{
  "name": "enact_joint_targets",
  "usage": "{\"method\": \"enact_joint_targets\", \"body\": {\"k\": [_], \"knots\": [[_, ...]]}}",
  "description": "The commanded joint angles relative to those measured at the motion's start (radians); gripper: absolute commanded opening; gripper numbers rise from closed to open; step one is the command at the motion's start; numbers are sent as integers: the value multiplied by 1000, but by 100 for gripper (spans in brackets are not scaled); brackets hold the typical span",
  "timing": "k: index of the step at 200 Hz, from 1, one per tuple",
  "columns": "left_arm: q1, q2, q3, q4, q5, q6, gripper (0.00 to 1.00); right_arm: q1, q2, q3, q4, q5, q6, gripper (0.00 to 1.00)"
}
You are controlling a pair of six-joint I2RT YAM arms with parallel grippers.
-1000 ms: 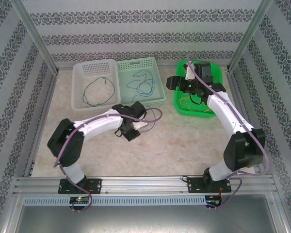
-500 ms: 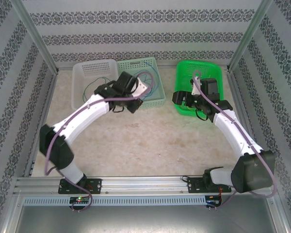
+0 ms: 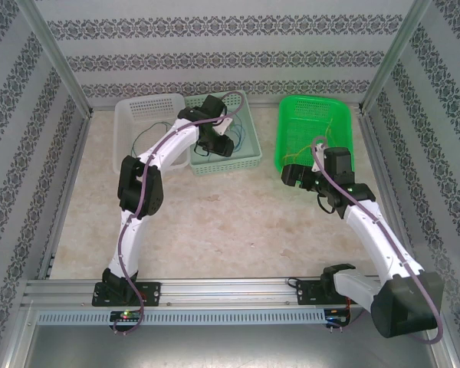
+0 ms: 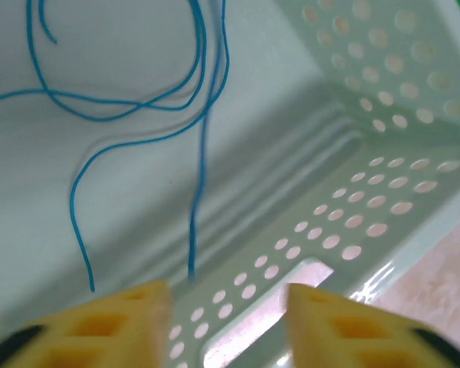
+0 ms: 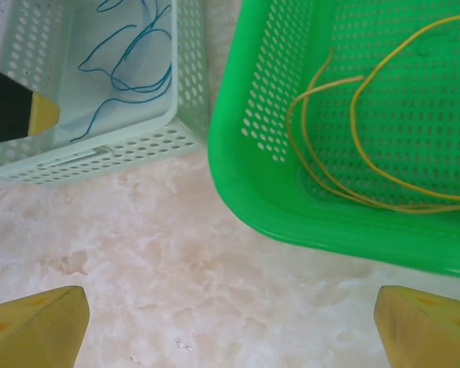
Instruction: Untangle the cables
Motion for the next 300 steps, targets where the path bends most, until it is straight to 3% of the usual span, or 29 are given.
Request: {"method": "enact_joint_targets", "body": {"k": [1, 39, 63, 91, 115, 144, 167, 186, 196, 226, 250, 274, 288, 300], "knots": [[-5, -88, 1, -50, -31, -50, 100, -14, -55, -40, -8, 73, -65, 98], [-6, -323, -195, 73, -95, -67, 100, -22, -119, -138, 109, 315, -205, 98], [-6, -551, -451, 239, -243, -39, 99, -29, -137, -286, 378, 373, -301, 98], [1, -800, -782, 436, -437, 59, 99, -47, -79, -430, 713, 432, -287, 98], [52, -976, -1017, 580, -429, 72, 99, -51, 53, -502, 988, 421, -297, 98], [146, -1092, -1174, 640, -430, 35, 99, -53, 297, -495, 1260, 446, -322, 98], [197, -1185, -1327, 811, -425, 72, 99, -58, 467, -468, 1373, 430, -313, 97], [226, -1249, -1461, 986, -461, 116, 99, -68, 436, -468, 1327, 407, -311, 98], [248, -1260, -1517, 1051, -477, 134, 99, -68, 459, -473, 1381, 402, -315, 98], [314, -1188, -1607, 1197, -552, 136, 99, -74, 449, -440, 1325, 383, -315, 98], [363, -1048, -1680, 1477, -439, 91, 99, -74, 448, -439, 1320, 383, -315, 98], [368, -852, -1633, 1484, -384, 118, 100, -74, 447, -440, 1320, 383, -314, 98], [368, -796, -1678, 1616, -328, 143, 100, -75, 449, -437, 1319, 383, -313, 98], [379, -787, -1720, 1698, -344, 123, 100, -77, 448, -437, 1317, 380, -312, 98]]}}
